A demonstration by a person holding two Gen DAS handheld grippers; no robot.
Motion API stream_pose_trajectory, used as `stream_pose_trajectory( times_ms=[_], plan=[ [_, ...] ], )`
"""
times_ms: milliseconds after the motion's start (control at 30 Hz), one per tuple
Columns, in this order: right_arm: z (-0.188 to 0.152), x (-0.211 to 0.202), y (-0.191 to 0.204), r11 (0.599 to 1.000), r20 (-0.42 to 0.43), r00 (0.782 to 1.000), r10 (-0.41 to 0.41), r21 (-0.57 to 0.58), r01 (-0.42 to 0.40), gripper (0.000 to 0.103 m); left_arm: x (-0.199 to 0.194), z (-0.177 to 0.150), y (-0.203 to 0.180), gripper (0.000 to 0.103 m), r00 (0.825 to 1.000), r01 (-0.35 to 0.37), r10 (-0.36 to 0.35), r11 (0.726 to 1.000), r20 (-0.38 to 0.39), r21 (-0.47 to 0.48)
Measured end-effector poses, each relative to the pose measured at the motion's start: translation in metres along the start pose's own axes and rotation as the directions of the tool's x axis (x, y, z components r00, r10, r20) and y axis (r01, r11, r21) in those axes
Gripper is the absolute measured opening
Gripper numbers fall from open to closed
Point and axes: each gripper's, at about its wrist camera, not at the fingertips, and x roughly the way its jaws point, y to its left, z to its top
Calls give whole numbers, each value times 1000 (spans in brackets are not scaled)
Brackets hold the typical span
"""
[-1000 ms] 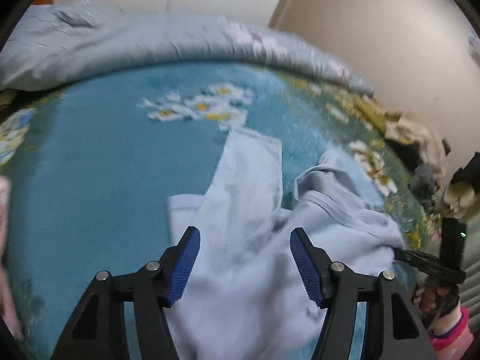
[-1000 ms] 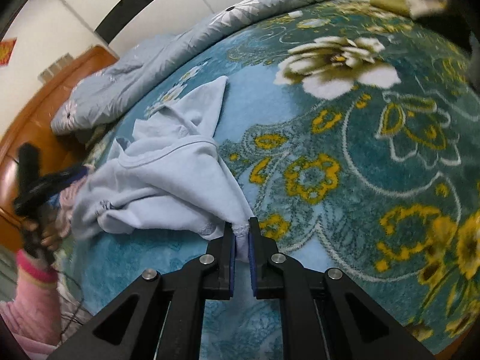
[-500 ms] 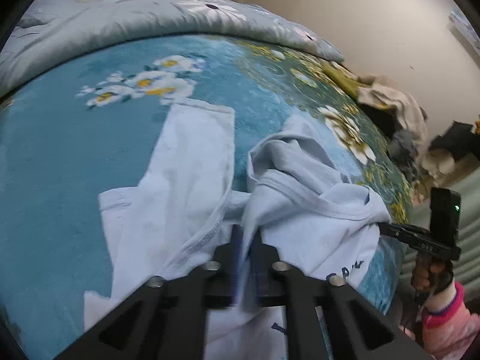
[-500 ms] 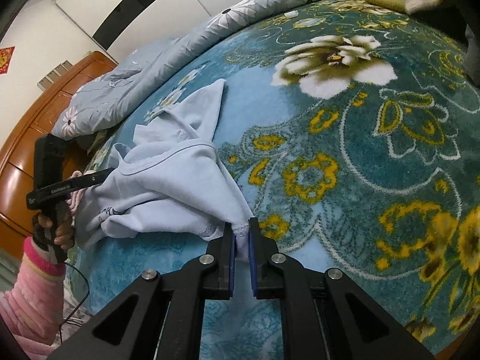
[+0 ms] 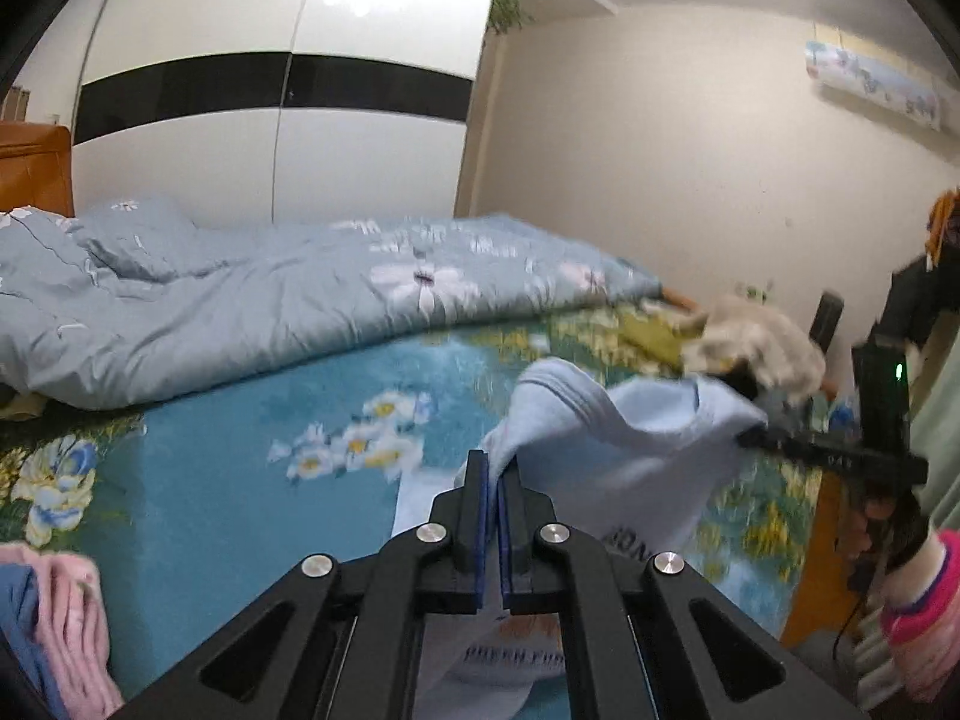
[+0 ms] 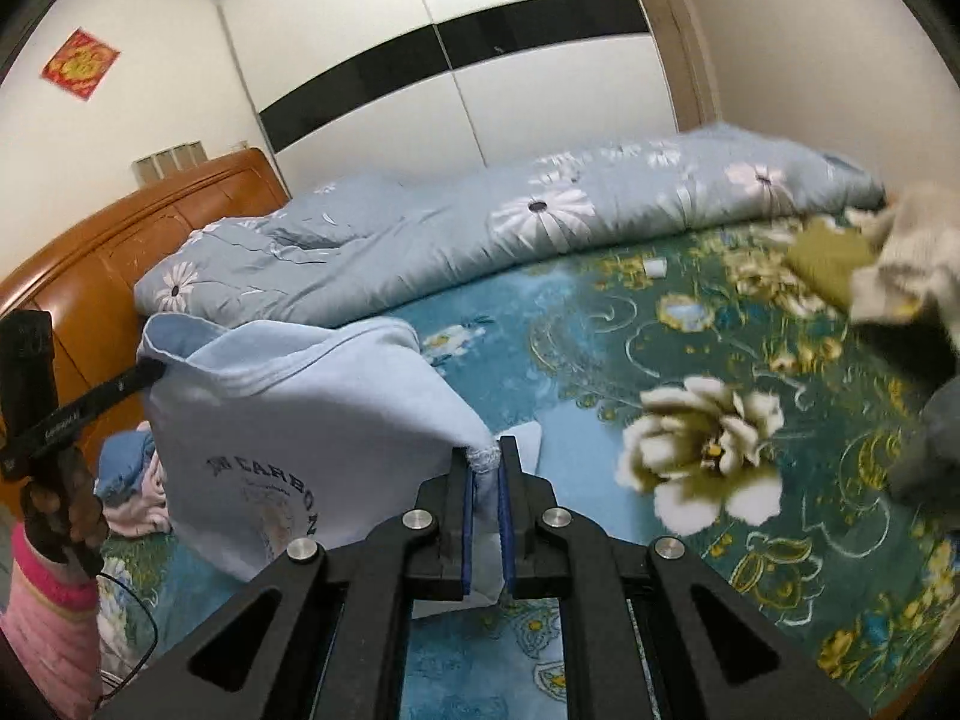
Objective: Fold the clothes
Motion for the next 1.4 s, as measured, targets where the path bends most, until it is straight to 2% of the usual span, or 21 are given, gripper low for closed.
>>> stream_pose_trajectory(
  times_ms=[167,333,500,633,667,700,733,767,833,900,967,1100,1167,1233,1267,1300,1367,1400],
  plan=[
    [-62,19,-11,1000,-153,988,-25,-6,24,7,7,-57,-12,3,995,6,-3,1000,-101,31],
    [-115,19,-34,998,-243,970,-23,52,37,7,25,-114,-35,3,973,98,-104,994,-208,-38],
    [-137,18,-37,997,-281,959,-28,56,46,8,32,-135,-48,4,952,106,-128,990,-279,-90],
    [-135,18,-33,998,-289,957,-42,39,56,8,23,-132,-46,8,951,108,-133,989,-281,-103],
    [-135,18,-32,998,-290,956,-46,35,58,8,17,-131,-46,17,952,108,-130,990,-276,-93],
    [-134,19,-32,998,-291,955,-49,29,60,8,11,-129,-46,33,956,101,-117,992,-268,-75],
    [-135,19,-32,998,-292,955,-51,27,62,8,4,-128,-45,42,961,89,-100,995,-256,-54],
    [-136,19,-32,998,-292,955,-52,26,62,8,-3,-127,-43,56,967,73,-79,997,-244,-34],
    [-138,20,-33,998,-293,955,-49,30,61,8,-16,-122,-34,60,976,25,-28,1000,-216,-15],
    [-138,20,-35,998,-293,955,-46,35,59,8,-20,-119,-20,64,979,-32,20,998,-201,-58],
    [-139,21,-35,997,-293,955,-43,42,58,8,-18,-120,-4,64,977,-73,43,988,-210,-138],
    [-139,21,-36,997,-294,955,-42,46,58,8,-3,-124,20,64,974,-76,0,941,-225,-329],
    [-139,21,-35,997,-294,955,-42,48,59,8,4,-125,22,64,974,-88,4,930,-228,-357],
    [-140,21,-34,997,-293,955,-43,52,61,8,11,-125,19,61,970,-111,24,930,-242,-351],
    [-140,21,-34,997,-292,955,-43,53,62,8,14,-125,18,51,968,-123,36,931,-248,-343],
    [-140,21,-34,996,-290,956,-43,57,62,8,15,-125,17,30,967,-132,46,931,-251,-339],
    [-139,20,-34,996,-284,958,-41,68,63,8,16,-124,20,11,967,-139,53,928,-248,-345],
    [-139,20,-35,995,-280,959,-39,77,63,8,14,-122,23,9,971,-128,42,923,-236,-362]
  ],
)
